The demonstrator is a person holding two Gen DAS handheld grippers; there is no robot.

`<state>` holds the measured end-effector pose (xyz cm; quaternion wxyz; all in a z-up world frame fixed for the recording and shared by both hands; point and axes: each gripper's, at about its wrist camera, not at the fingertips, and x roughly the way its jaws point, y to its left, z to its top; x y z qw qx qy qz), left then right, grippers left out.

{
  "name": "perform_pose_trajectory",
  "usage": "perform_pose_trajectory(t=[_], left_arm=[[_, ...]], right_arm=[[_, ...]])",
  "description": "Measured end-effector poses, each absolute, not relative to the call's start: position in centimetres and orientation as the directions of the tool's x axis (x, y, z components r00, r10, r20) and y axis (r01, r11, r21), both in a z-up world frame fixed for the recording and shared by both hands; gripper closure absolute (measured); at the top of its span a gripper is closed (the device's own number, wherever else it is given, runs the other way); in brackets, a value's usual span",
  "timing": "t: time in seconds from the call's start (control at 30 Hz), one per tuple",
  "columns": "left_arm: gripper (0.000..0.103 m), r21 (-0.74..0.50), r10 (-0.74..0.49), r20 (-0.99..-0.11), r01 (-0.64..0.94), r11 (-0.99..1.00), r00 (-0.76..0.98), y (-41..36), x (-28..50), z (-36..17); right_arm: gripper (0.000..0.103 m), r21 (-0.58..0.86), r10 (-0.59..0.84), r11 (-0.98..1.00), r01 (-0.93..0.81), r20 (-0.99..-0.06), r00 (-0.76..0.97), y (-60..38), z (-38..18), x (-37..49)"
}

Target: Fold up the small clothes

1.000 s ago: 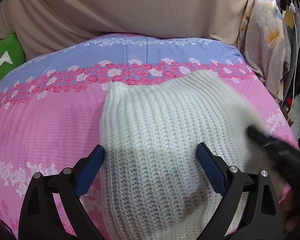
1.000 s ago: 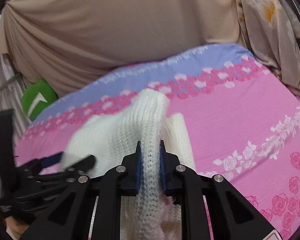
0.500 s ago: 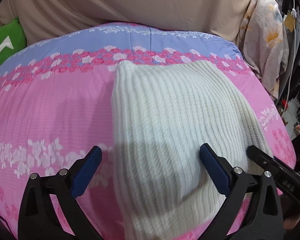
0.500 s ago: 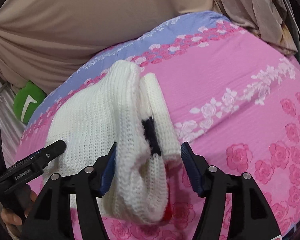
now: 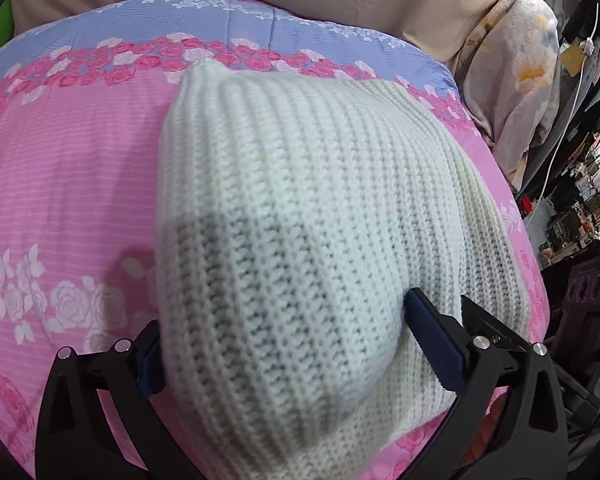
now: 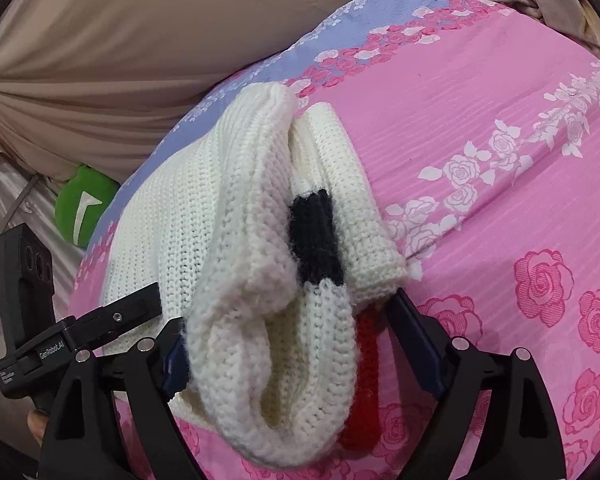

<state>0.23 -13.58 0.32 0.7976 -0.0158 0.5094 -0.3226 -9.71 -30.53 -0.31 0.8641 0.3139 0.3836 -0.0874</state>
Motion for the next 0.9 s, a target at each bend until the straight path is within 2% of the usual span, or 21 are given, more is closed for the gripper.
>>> perform_pose_trajectory(t=[0.2, 0.27, 0.37, 0.43, 0.53, 0.6, 0.67, 0.8, 0.9], left_arm=[[0.005, -0.339, -0.520, -0.803, 0.493, 0.801, 0.292, -13.9, 0.5, 0.2], [0.005, -0.342, -0.522, -0.803, 0.495, 0.799, 0.287, -13.8, 0.7, 0.2], [0.005, -0.334, -0.520, -0.803, 0.504, 0.797, 0.291, -13.8, 0.5, 0.4], [0.007, -0.333, -0.524, -0.800, 0.511, 0.792, 0.291, -13.8, 0.4, 0.7], [0.020, -0.348, -0.546, -0.788, 0.527, 0.776, 0.284, -13.5, 0.2, 1.4], [0.036, -0.366, -0.570, -0.773, 0.537, 0.760, 0.280, -13.0, 0.1, 2.0], [0.046, -0.401, -0.602, -0.754, 0.542, 0.738, 0.262, -12.2, 0.3, 2.5], [0.055, -0.470, -0.671, -0.708, 0.563, 0.680, 0.220, -11.0, 0.4, 3.8], [0.057, -0.481, -0.717, -0.656, 0.602, 0.638, 0.235, -9.8, -0.2, 6.2]], right_arm=[[0.018, 0.468, 0.079, 0.791, 0.393, -0.715, 0.694, -30.9, -0.5, -8.9], [0.023, 0.474, 0.085, 0.791, 0.387, -0.711, 0.698, -31.0, -0.6, -8.7], [0.038, 0.518, 0.133, 0.774, 0.365, -0.696, 0.706, -31.3, -0.8, -8.5], [0.051, 0.544, 0.158, 0.763, 0.350, -0.682, 0.714, -31.2, -0.7, -8.6], [0.059, 0.508, 0.126, 0.789, 0.346, -0.684, 0.719, -30.4, 0.3, -8.8], [0.062, 0.485, 0.099, 0.803, 0.346, -0.681, 0.726, -29.8, 1.2, -9.0], [0.063, 0.467, 0.072, 0.816, 0.341, -0.667, 0.742, -29.2, 2.5, -9.4], [0.066, 0.420, 0.022, 0.851, 0.314, -0.626, 0.780, -27.5, 5.7, -10.2], [0.066, 0.392, -0.006, 0.873, 0.291, -0.587, 0.810, -26.0, 8.1, -10.9]])
